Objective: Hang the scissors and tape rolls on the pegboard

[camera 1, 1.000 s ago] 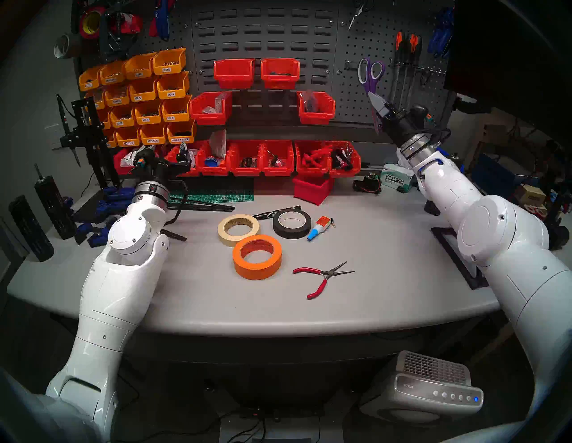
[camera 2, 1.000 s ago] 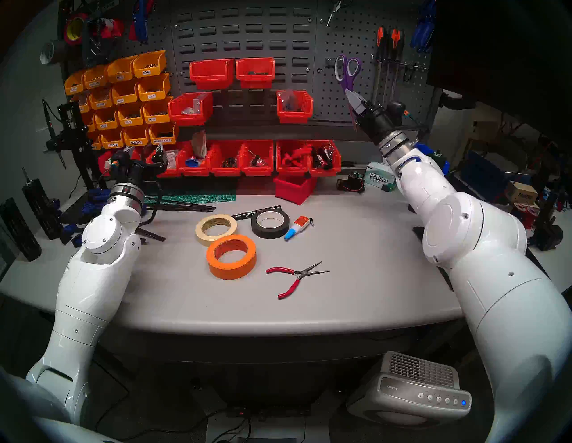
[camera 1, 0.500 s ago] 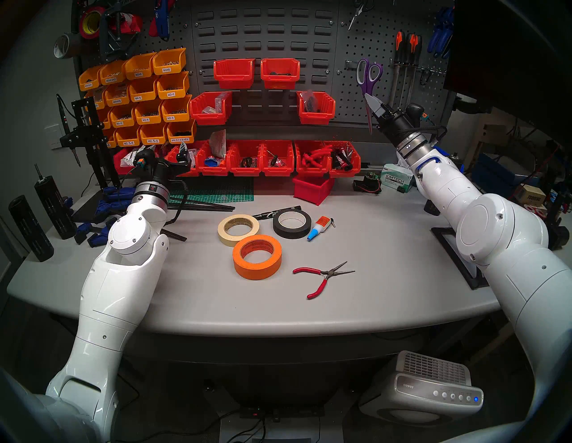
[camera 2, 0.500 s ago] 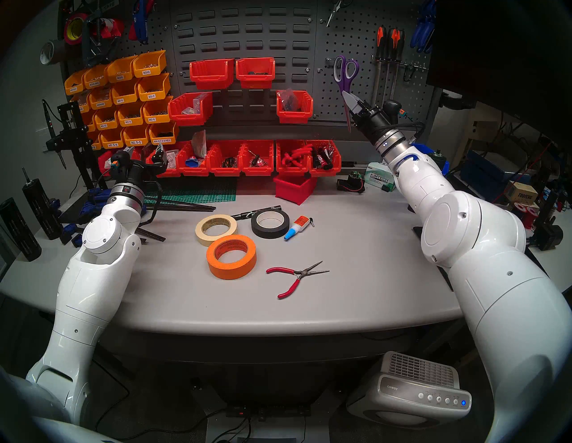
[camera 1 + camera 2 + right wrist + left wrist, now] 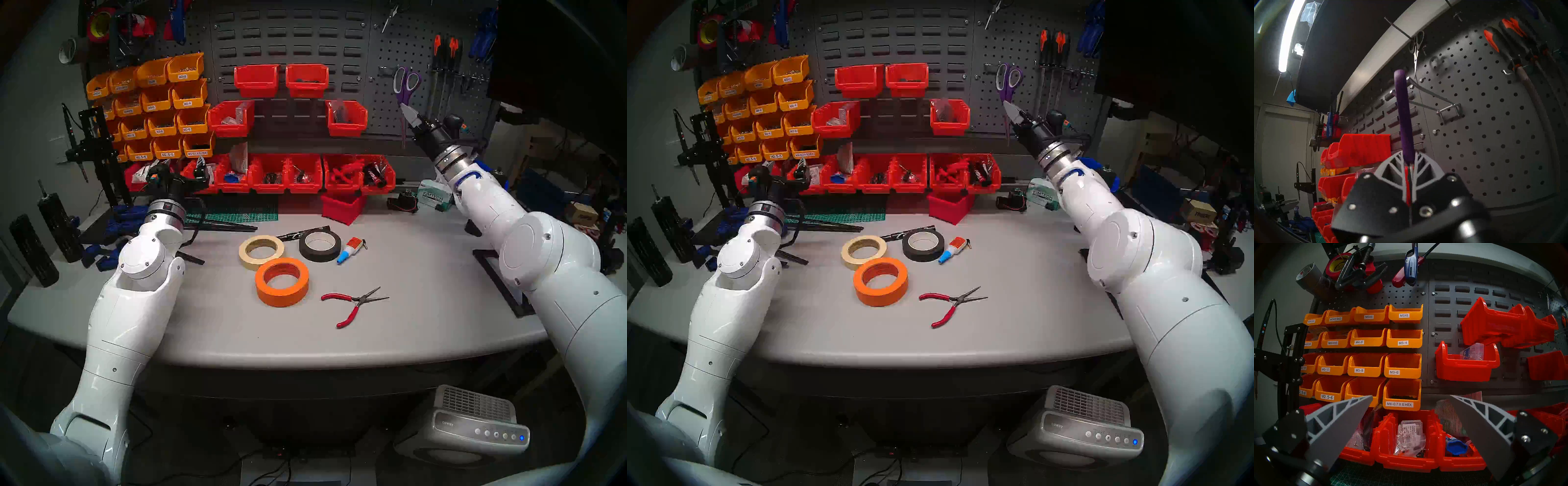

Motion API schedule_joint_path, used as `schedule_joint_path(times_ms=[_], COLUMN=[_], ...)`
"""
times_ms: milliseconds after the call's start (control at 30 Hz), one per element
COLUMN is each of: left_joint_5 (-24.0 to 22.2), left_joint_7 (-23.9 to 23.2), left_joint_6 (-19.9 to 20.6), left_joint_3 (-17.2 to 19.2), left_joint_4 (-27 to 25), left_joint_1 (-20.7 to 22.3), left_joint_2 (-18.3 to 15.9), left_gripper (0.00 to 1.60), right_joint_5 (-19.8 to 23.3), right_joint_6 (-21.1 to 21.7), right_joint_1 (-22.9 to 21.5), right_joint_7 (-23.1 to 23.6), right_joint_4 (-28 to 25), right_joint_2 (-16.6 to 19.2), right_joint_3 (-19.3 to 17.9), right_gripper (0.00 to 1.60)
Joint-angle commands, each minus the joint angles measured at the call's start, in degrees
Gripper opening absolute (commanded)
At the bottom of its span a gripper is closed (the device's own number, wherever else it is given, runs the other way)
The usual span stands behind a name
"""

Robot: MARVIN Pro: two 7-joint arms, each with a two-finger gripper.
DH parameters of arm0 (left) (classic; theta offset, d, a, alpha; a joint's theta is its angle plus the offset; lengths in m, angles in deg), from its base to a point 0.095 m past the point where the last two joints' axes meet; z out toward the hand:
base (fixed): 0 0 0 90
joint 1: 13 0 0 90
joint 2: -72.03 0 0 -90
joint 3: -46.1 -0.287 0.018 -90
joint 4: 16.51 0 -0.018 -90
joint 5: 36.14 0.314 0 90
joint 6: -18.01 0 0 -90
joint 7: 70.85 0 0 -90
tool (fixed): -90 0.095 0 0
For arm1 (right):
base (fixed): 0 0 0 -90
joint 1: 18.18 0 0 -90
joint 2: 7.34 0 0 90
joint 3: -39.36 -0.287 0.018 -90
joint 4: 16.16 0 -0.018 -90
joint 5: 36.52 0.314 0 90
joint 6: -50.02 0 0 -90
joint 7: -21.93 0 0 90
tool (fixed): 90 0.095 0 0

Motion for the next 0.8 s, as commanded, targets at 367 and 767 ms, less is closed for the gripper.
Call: schedule_joint_path(times_ms=[367,767], left_joint_5=[0.02,0.02], left_joint_7=[-0.08,-0.08], left_joint_6=[-0.58,-0.59], left_joint_3=[0.43,0.44], left_joint_4=[-1.54,-1.56], left_joint_1=[1.75,1.78], left_joint_2=[-0.14,-0.13], left_gripper=[1.6,1.6], right_joint_5=[0.17,0.03], right_joint_6=[-0.42,-0.73], right_joint_1=[-2.86,-2.29], right_joint_7=[-1.67,0.68], right_joint_4=[-1.68,-1.74], right_joint_2=[-0.44,-0.67], right_joint_3=[-0.38,-0.24], right_gripper=[0.0,0.0])
